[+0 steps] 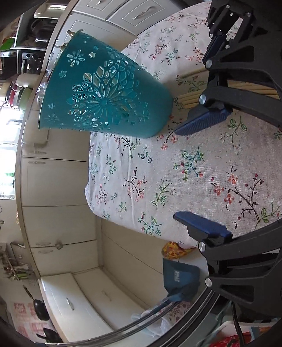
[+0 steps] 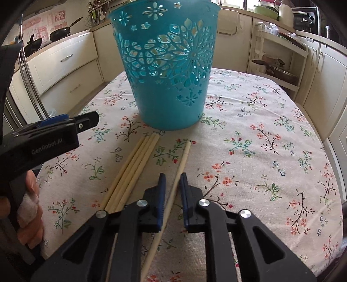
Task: Organize utensils
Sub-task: 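Grasp a chopstick with the right gripper, lift it and release into basket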
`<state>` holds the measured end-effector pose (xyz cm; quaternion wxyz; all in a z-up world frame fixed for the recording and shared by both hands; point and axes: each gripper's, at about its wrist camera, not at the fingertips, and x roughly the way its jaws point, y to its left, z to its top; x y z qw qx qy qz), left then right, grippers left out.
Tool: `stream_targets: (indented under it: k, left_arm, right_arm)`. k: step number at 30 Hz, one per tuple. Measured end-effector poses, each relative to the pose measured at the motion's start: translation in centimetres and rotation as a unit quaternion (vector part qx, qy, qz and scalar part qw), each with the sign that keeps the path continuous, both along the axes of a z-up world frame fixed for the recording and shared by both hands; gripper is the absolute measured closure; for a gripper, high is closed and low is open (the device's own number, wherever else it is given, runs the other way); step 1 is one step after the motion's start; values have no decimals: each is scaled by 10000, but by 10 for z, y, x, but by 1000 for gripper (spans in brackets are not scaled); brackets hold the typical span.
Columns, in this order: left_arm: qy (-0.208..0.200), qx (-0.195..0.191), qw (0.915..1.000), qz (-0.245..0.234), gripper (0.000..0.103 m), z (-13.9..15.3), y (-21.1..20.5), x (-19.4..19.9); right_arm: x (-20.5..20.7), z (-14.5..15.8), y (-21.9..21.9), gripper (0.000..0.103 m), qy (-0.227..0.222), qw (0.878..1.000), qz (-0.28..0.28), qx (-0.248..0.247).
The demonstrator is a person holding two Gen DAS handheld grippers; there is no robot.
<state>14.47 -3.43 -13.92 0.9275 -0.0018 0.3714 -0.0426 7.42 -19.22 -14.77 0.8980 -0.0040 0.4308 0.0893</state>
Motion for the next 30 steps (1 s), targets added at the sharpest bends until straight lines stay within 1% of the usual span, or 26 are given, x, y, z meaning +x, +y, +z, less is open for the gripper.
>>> stream_targets:
  k: [7, 9, 10, 14, 17, 20, 24, 27, 30]
  left_arm:
    - [174, 253, 9995, 2, 26, -4, -8, 5]
    - [196, 305, 9993, 1, 24, -4, -10, 5]
    - [207, 321, 9993, 0, 24, -4, -10, 6]
    - [369, 339, 9987, 17, 21, -7, -11, 11]
    - [414, 268, 9988, 53, 21, -8, -8, 12]
    - [399, 217, 9989, 66, 21, -7, -6, 12]
    - [389, 178, 9990, 99, 21, -7, -4, 12]
    - [379, 167, 9991, 128, 21, -7, -3, 11]
    - [357, 153, 9991, 158, 21, -6, -2, 10]
  right_arm:
    - [-2, 0, 5, 90, -39, 9998, 58, -203]
    - [-2, 0, 4, 90, -32, 9998, 51, -178]
    - [-1, 0, 3, 92, -18, 9999, 41, -136]
    - [0, 1, -7, 96, 163, 9995, -80, 239]
    - [-1, 2, -14, 97, 270, 9983, -161, 493]
    - [-4, 7, -17, 97, 259, 9974, -184, 651]
    - [-16, 14, -23, 97, 238, 9946, -170, 996]
    - [-26, 22, -30, 97, 177, 9911, -157, 1307]
    - [-39, 36, -39, 97, -22, 9849, -101, 1727]
